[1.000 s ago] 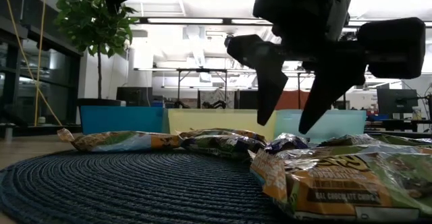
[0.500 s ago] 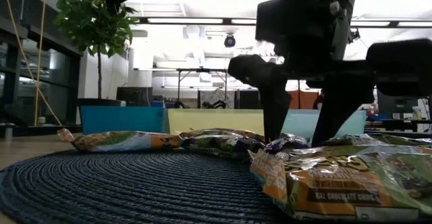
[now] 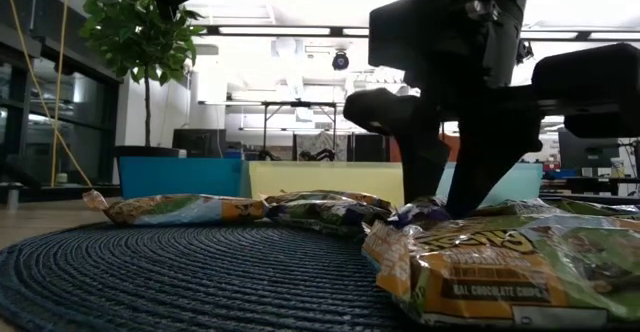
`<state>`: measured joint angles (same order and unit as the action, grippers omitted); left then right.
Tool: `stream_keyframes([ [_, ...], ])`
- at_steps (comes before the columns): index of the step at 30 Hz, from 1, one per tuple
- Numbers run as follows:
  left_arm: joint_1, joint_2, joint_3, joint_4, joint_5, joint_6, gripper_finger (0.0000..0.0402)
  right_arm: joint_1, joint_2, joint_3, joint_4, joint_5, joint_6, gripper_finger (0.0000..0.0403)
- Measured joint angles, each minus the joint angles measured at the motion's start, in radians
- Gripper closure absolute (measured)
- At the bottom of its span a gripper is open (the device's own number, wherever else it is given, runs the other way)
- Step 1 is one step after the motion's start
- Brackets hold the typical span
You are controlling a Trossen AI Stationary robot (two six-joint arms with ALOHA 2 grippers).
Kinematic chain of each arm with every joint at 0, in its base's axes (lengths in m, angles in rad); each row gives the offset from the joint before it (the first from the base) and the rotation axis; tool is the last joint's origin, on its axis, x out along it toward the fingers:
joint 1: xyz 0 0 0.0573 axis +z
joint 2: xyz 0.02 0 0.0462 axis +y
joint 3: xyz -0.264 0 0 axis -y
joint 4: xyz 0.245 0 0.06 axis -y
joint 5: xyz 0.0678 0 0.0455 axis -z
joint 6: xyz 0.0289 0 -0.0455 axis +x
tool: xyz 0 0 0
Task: Pick and place Granola Bars by type
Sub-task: Put the blue granola bar into the blue bin
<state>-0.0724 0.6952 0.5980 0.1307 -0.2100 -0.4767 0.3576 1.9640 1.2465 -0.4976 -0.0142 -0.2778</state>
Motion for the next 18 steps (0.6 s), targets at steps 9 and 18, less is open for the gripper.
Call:
stream_keyframes([
  [9,0.0,0.0,0.0,0.0,0.0,0.0,0.0057,0.0,0.0,0.0,0.014,0.022,0.084,0.034],
  [18,0.0,0.0,0.0,-0.001,-0.003,-0.001,0.0057,-0.002,-0.013,0.021,0.006,0.031,0.147,0.0345],
])
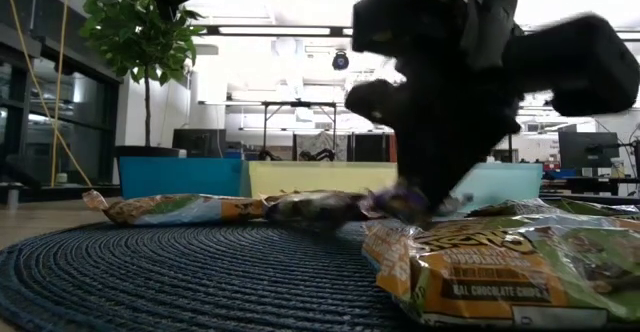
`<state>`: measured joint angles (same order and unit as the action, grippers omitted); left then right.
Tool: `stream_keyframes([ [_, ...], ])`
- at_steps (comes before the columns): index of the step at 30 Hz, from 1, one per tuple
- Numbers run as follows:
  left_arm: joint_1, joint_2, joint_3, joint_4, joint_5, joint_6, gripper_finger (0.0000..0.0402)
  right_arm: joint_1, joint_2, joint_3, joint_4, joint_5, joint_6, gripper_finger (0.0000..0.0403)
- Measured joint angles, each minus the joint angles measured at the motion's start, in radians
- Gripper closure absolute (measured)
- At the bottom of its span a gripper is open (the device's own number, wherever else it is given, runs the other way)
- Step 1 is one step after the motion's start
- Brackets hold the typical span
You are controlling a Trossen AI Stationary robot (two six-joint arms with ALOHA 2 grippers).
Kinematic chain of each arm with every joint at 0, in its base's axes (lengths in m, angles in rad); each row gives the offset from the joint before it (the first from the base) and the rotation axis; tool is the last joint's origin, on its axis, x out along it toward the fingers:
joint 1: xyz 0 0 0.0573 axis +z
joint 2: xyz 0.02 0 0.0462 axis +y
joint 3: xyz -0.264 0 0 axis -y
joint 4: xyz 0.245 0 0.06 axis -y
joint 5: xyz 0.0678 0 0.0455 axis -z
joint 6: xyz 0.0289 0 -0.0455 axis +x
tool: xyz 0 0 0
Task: Pick and place Granola Bars by type
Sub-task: Put the blue granola bar into the blue bin
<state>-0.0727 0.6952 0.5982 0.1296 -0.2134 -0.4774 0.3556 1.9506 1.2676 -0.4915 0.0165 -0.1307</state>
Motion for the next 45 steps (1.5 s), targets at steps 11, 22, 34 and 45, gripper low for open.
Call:
stream_keyframes([
  [11,0.0,0.0,0.0,-0.016,-0.002,0.0,0.0057,-0.012,-0.063,0.075,-0.017,0.07,0.04,0.0345],
  [22,0.0,0.001,0.0,-0.034,-0.007,0.004,0.0057,-0.039,-0.194,0.218,0.004,0.231,0.081,0.0345],
  [34,0.0,0.009,0.001,-0.131,0.119,0.314,0.0057,-0.13,-0.223,0.378,0.259,0.26,0.116,0.0345],
  [45,0.0,0.01,0.001,-0.156,0.033,0.324,0.0057,-0.188,-0.223,0.381,0.402,0.252,0.134,0.0345],
])
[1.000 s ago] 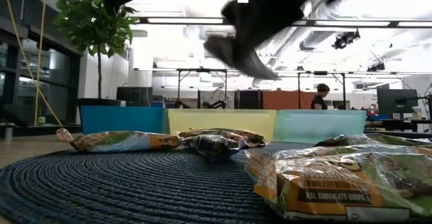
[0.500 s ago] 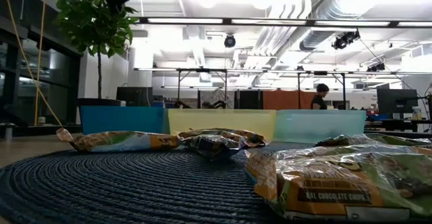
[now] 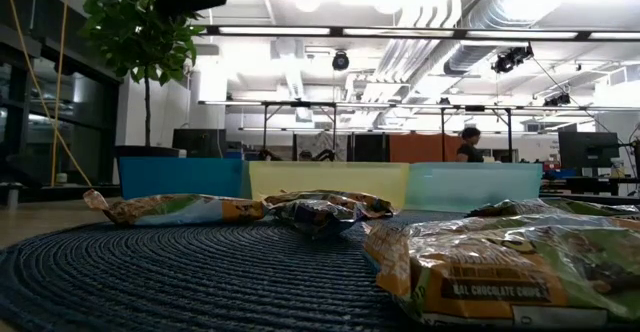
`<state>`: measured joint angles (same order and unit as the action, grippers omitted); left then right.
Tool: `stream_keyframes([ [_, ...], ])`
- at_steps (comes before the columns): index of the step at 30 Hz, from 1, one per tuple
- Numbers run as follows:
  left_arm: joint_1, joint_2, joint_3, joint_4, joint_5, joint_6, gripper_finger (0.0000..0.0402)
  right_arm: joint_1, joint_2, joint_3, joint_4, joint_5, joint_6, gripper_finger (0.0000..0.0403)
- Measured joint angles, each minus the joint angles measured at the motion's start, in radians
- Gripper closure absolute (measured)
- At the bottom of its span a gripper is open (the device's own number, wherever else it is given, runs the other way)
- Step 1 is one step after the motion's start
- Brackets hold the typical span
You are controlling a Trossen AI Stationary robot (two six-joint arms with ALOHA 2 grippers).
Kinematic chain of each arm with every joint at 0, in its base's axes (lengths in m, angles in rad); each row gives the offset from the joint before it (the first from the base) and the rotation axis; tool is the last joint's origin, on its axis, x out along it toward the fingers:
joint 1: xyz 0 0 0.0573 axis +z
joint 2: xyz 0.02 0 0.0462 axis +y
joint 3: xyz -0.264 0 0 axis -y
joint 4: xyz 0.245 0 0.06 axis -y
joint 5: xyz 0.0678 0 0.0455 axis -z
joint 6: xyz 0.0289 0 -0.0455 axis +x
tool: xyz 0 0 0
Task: Pick and place Granola Bars by type
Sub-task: Put the blue granola bar into the blue bin
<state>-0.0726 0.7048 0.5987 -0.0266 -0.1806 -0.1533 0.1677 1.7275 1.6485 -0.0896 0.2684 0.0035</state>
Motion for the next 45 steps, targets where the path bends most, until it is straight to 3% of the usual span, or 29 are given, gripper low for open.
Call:
stream_keyframes([
  [7,0.0,0.0,0.0,0.002,-0.058,0.001,0.0057,-0.039,0.0,0.0,0.14,-0.052,0.032,0.0345],
  [14,0.0,0.005,0.0,0.086,0.073,0.117,0.0057,-0.067,0.03,0.0,0.235,-0.151,0.053,0.0345],
  [18,0.0,0.028,0.0,0.146,0.099,0.199,0.0057,-0.076,0.064,0.0,0.266,-0.181,0.069,0.0345],
  [33,0.001,0.164,0.007,0.423,0.065,0.255,0.0057,-0.09,0.076,-0.002,0.341,-0.175,0.067,0.0345],
  [41,0.001,0.171,0.037,0.465,0.052,0.258,0.0059,-0.09,0.076,-0.001,0.33,-0.174,0.067,0.0345],
  [45,0.001,0.17,0.068,0.466,0.052,0.284,0.0078,-0.09,0.077,-0.001,0.327,-0.174,0.067,0.0345],
])
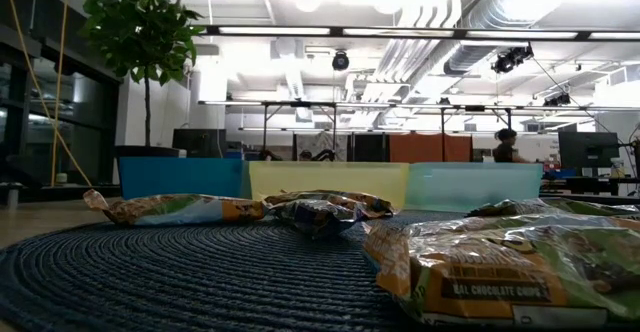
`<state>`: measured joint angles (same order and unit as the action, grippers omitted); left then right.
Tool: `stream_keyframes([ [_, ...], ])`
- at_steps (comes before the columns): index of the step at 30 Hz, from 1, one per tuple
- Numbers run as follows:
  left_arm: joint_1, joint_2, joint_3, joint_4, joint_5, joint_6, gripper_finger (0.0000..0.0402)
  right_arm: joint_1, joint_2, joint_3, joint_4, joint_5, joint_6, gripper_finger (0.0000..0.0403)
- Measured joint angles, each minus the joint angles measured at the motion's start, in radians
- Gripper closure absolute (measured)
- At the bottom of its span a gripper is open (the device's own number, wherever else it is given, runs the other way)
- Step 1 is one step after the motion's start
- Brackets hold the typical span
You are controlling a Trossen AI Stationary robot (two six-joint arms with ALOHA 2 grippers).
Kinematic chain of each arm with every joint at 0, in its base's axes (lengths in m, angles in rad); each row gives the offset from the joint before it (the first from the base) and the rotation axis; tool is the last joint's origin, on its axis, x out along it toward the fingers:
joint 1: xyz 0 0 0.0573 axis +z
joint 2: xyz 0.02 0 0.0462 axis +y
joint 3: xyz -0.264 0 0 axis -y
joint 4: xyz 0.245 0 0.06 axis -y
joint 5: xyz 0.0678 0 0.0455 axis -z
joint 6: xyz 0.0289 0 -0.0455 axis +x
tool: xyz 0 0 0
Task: Pick and place Granola Bars by type
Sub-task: Put the blue granola bar into the blue bin
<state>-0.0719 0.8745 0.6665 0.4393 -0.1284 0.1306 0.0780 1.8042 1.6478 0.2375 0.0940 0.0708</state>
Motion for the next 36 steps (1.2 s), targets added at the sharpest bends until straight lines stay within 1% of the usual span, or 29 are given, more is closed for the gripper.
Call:
stream_keyframes([
  [3,0.0,0.0,0.004,-0.021,0.0,0.003,0.0105,0.0,0.0,0.0,0.0,0.0,0.0,0.0345],
  [9,0.0,0.001,0.004,-0.081,0.007,0.004,0.017,0.0,0.0,0.0,0.0,0.005,0.0,0.0345],
  [16,0.0,0.0,0.004,-0.076,0.007,0.004,0.0243,-0.002,0.0,0.0,0.0,0.007,0.0,0.0345],
  [20,0.0,0.0,0.004,-0.076,0.007,0.004,0.0273,-0.002,0.0,0.0,0.0,0.008,0.0,0.0345],
  [24,0.0,0.0,0.004,-0.076,0.006,-0.003,0.0288,-0.002,0.0,0.0,0.0,0.008,0.0,0.0345],
  [36,0.0,0.0,0.004,-0.081,-0.019,-0.004,0.0291,-0.002,0.0,0.0,0.007,0.009,-0.001,0.0345],
])
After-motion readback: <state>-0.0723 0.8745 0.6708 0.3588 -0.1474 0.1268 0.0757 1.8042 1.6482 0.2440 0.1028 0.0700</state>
